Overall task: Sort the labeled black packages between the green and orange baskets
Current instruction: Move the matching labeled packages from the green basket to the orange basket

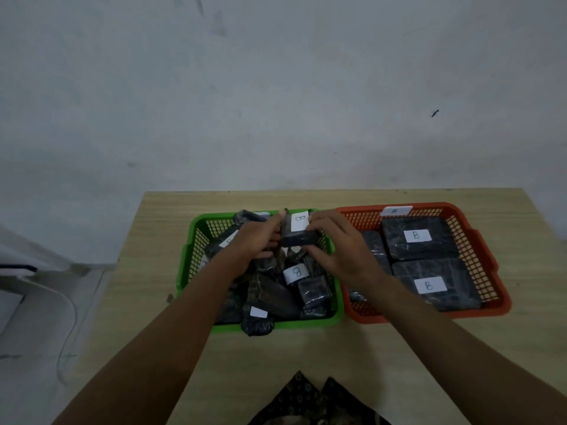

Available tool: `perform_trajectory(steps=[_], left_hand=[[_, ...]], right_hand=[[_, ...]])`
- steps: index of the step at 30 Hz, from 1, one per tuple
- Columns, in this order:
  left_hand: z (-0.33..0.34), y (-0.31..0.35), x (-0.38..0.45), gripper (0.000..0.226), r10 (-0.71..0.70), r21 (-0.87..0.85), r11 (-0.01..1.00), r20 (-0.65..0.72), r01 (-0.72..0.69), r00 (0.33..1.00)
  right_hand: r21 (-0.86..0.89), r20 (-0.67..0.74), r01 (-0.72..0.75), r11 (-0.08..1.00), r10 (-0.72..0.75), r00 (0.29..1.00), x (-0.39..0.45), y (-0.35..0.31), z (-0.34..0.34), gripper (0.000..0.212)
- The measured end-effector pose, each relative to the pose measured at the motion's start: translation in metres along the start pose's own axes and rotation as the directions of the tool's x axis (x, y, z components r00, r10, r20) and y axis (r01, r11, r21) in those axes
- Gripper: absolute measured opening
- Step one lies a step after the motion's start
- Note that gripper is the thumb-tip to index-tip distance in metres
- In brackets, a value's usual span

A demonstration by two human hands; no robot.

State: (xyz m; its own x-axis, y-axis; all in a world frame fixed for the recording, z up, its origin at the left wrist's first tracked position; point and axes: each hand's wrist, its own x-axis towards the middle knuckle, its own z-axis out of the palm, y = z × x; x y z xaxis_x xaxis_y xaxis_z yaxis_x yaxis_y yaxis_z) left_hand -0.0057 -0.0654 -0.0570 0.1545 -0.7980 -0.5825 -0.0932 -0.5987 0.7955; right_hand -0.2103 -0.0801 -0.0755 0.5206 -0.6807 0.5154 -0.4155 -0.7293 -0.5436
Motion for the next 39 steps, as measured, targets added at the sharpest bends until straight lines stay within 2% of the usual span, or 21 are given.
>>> perform_trajectory(steps=[3, 5, 7, 9, 10, 11, 12, 13, 14, 15, 17, 19, 20, 23, 25, 28, 31, 33, 35, 39], left_hand=[[0.004, 0.011, -0.007, 0.04, 0.018, -0.11, 0.994, 0.205, 0.005, 0.979], [0.01, 0.015, -0.011, 0.035, 0.054, -0.186, 0.983, 0.256, -0.006, 0.965], [0.02, 0.018, -0.012, 0.032, 0.088, -0.284, 0.959, 0.248, -0.015, 0.965], [0.033, 0.02, -0.013, 0.025, 0.102, -0.377, 0.926, 0.228, -0.008, 0.968], [0.041, 0.021, -0.013, 0.02, 0.101, -0.394, 0.919, 0.222, -0.006, 0.97], [0.052, 0.022, -0.013, 0.018, 0.091, -0.388, 0.922, 0.226, 0.004, 0.97], [0.061, 0.022, -0.013, 0.018, 0.076, -0.37, 0.929, 0.238, 0.018, 0.968], [0.069, 0.021, -0.013, 0.019, 0.061, -0.349, 0.937, 0.247, 0.03, 0.967], [0.08, 0.02, -0.013, 0.02, 0.047, -0.319, 0.947, 0.243, 0.034, 0.969], [0.092, 0.018, -0.013, 0.022, 0.038, -0.284, 0.958, 0.218, 0.026, 0.975], [0.113, 0.014, -0.011, 0.019, 0.064, -0.166, 0.985, 0.091, -0.048, 0.994], [0.129, 0.008, -0.009, 0.018, 0.191, 0.074, 0.98, -0.091, -0.185, 0.977], [0.135, 0.001, -0.007, 0.025, 0.269, 0.209, 0.949, -0.141, -0.236, 0.953], [0.153, -0.019, -0.007, 0.027, 0.407, 0.458, 0.835, -0.139, -0.306, 0.903], [0.163, -0.03, -0.008, 0.023, 0.443, 0.497, 0.805, -0.138, -0.325, 0.886], [0.17, -0.038, -0.009, 0.034, 0.448, 0.479, 0.822, -0.208, -0.308, 0.87], [0.17, -0.041, -0.007, 0.035, 0.466, 0.463, 0.826, -0.238, -0.322, 0.852], [0.167, -0.04, -0.006, 0.049, 0.439, 0.47, 0.835, -0.254, -0.287, 0.861], [0.163, -0.042, -0.004, 0.061, 0.4, 0.459, 0.852, -0.261, -0.251, 0.879], [0.161, -0.043, -0.003, 0.061, 0.412, 0.464, 0.847, -0.265, -0.259, 0.872]], right_hand=[[-0.064, -0.056, 0.042, 0.997, -0.046, 0.997, -0.011, -0.004, -0.003, 0.026], [-0.063, -0.046, 0.028, 0.998, -0.03, 0.998, -0.018, -0.003, -0.008, 0.029], [-0.026, -0.019, -0.012, 1.0, 0.011, 1.0, -0.027, -0.003, -0.014, 0.04], [0.082, -0.067, -0.159, 0.984, 0.165, 0.984, -0.035, -0.005, -0.02, 0.05], [0.196, -0.102, -0.285, 0.938, 0.309, 0.946, -0.037, -0.005, -0.023, 0.052], [0.342, -0.107, -0.419, 0.841, 0.478, 0.872, -0.039, -0.003, -0.028, 0.053], [0.497, -0.062, -0.524, 0.691, 0.631, 0.773, -0.039, -0.001, -0.033, 0.054], [0.612, 0.021, -0.59, 0.527, 0.735, 0.678, -0.037, 0.004, -0.036, 0.055], [0.665, 0.092, -0.626, 0.407, 0.787, 0.61, -0.039, 0.012, -0.041, 0.055], [0.663, 0.119, -0.651, 0.369, 0.807, 0.578, -0.042, 0.021, -0.047, 0.053], [0.594, 0.103, -0.702, 0.393, 0.828, 0.551, -0.051, 0.037, -0.057, 0.047], [0.543, 0.057, -0.751, 0.376, 0.876, 0.48, -0.06, 0.053, -0.062, 0.042], [0.511, 0.025, -0.78, 0.361, 0.901, 0.433, -0.064, 0.061, -0.064, 0.039], [0.385, -0.029, -0.861, 0.332, 0.937, 0.349, -0.068, 0.083, -0.059, 0.022], [0.341, 0.0, -0.881, 0.327, 0.937, 0.348, -0.065, 0.093, -0.051, 0.017], [0.296, 0.036, -0.893, 0.338, 0.931, 0.364, -0.053, 0.107, -0.036, 0.022], [0.271, 0.081, -0.905, 0.328, 0.929, 0.362, -0.041, 0.119, -0.023, 0.014], [0.256, 0.108, -0.908, 0.332, 0.923, 0.368, -0.036, 0.124, -0.014, 0.014], [0.227, 0.097, -0.905, 0.359, 0.917, 0.387, -0.033, 0.127, -0.006, 0.016], [0.07, 0.02, -0.884, 0.462, 0.886, 0.464, -0.034, 0.123, 0.0, 0.018]])
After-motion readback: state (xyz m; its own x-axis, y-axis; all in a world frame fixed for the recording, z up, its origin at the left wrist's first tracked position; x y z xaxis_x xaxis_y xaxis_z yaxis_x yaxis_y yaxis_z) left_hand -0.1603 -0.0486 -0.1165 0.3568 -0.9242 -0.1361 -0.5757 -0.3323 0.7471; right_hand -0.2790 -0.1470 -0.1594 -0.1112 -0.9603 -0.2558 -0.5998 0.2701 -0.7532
